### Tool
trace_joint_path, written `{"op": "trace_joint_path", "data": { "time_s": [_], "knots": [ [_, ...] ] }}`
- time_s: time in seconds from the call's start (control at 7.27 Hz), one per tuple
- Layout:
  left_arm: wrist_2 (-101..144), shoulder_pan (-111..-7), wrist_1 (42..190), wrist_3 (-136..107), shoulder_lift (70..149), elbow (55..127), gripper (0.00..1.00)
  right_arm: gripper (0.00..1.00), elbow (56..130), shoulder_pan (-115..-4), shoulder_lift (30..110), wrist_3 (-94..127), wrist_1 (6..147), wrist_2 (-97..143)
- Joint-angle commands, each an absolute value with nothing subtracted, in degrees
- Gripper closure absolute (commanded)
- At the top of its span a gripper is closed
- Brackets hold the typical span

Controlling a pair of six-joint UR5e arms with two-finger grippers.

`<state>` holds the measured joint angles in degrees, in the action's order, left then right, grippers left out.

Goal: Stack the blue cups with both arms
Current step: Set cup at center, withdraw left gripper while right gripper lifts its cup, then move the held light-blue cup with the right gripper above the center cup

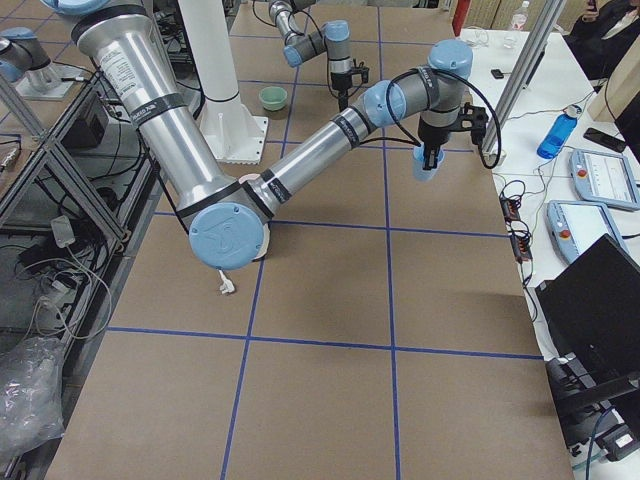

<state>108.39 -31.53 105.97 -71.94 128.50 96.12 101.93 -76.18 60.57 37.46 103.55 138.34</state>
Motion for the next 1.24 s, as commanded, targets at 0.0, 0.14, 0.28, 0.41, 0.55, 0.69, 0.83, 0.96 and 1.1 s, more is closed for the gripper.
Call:
{"op": "trace_joint_path", "data": {
  "time_s": [0.0,0.14,0.28,0.41,0.55,0.69,0.83,0.96,1.1],
  "knots": [
    [124.10,-45.62,105.29,-60.20,122.11,101.06,0.03,1.00,106.06,-68.86,58.54,52.13,103.01,136.69],
    [131.06,-53.27,105.21,-51.76,119.21,100.81,0.03,1.00,108.09,-64.64,56.45,58.91,103.01,133.71],
    [136.35,-59.70,104.25,-44.46,116.66,100.38,0.03,1.00,109.24,-60.08,55.03,64.89,102.92,129.94],
    [138.93,-64.38,102.06,-38.99,115.59,100.28,0.02,1.00,109.60,-55.42,53.37,68.26,102.92,126.07],
    [139.56,-67.90,101.52,-32.24,112.18,100.20,0.03,1.00,109.43,-51.02,51.52,72.64,102.92,121.68],
    [140.88,-71.51,101.08,-27.47,110.58,99.06,0.02,1.00,109.34,-46.71,50.29,75.73,102.92,118.07],
    [143.76,-74.76,100.99,-24.29,109.78,97.57,0.02,1.00,109.07,-41.88,49.32,78.81,102.92,113.16],
    [144.14,-76.80,100.99,-21.56,108.04,97.30,0.02,1.00,108.64,-38.18,48.35,81.01,102.92,109.90],
    [144.05,-77.51,100.99,-20.75,107.50,97.29,0.02,1.00,108.63,-35.62,48.34,82.51,102.92,107.51]
  ]
}}
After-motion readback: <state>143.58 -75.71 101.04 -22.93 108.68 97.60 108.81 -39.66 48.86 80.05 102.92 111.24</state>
